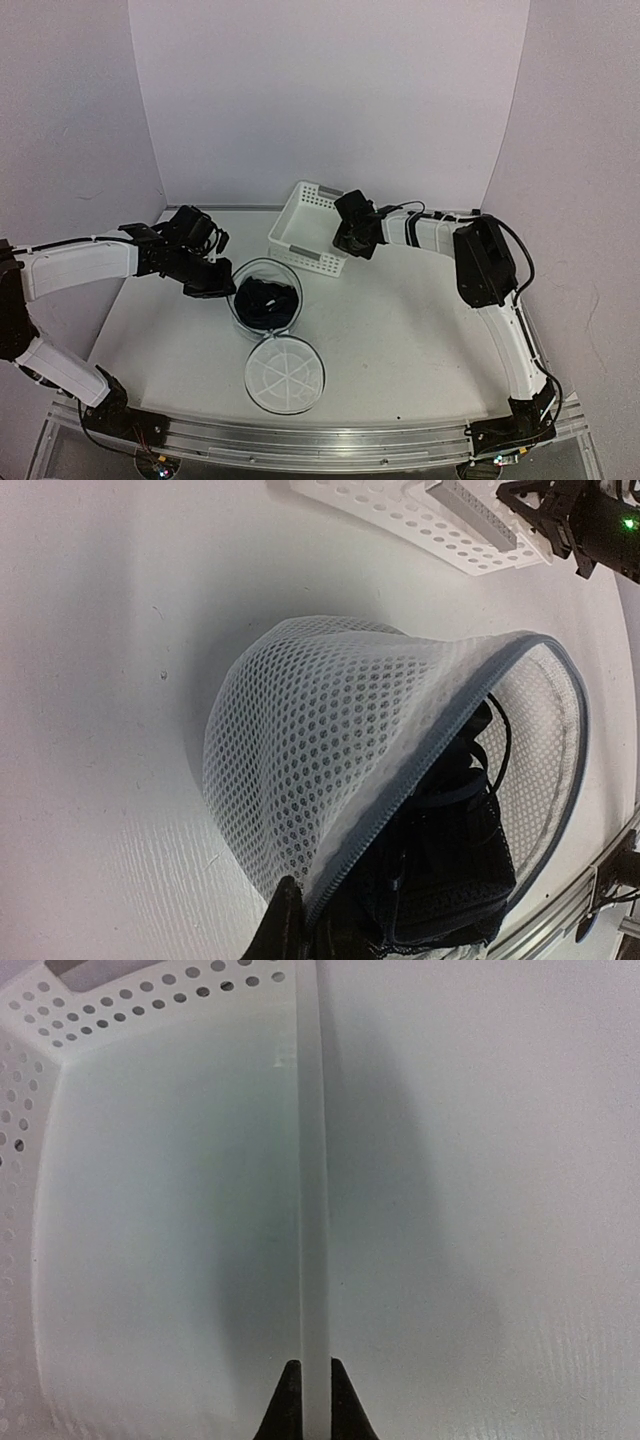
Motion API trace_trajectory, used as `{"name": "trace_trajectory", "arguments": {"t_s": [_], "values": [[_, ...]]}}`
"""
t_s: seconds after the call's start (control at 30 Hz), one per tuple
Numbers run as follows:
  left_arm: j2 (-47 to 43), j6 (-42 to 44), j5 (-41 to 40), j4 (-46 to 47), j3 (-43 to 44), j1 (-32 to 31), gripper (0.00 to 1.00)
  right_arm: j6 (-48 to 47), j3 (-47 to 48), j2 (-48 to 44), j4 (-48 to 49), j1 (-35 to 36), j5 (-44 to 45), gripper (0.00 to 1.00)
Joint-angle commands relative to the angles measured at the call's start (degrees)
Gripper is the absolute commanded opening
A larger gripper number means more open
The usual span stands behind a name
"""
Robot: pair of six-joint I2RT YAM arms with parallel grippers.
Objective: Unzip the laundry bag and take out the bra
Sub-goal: Move the bin to the center of the board.
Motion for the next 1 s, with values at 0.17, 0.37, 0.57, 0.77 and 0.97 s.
{"name": "trace_trajectory", "arguments": {"t_s": [0.17,0.37,0.57,0.77,0.97], "values": [[0.23,1.14,-0.23,0.55,2.70,0.26,0.05,-3.28,-7.32,-11.05,2.04,-1.02,3.72,0.00],[0.90,1.27,0.10,0.60,3.03,0.26,0.04,-8.71,-16.59,-18.86,4.99,-1.13,5.24,0.00],[1.97,1.99,0.39,0.60,3.77,0.26,0.03,-18.00,-29.11,-27.73,8.54,-1.16,3.46,0.00],[3.06,3.50,1.49,0.59,5.85,0.17,0.01,-26.50,-42.18,-36.48,13.50,-1.37,0.38,0.00],[4.86,4.92,4.59,0.51,7.76,0.11,0.00,-32.52,-53.40,-43.48,16.97,-2.00,-5.57,0.00]]}}
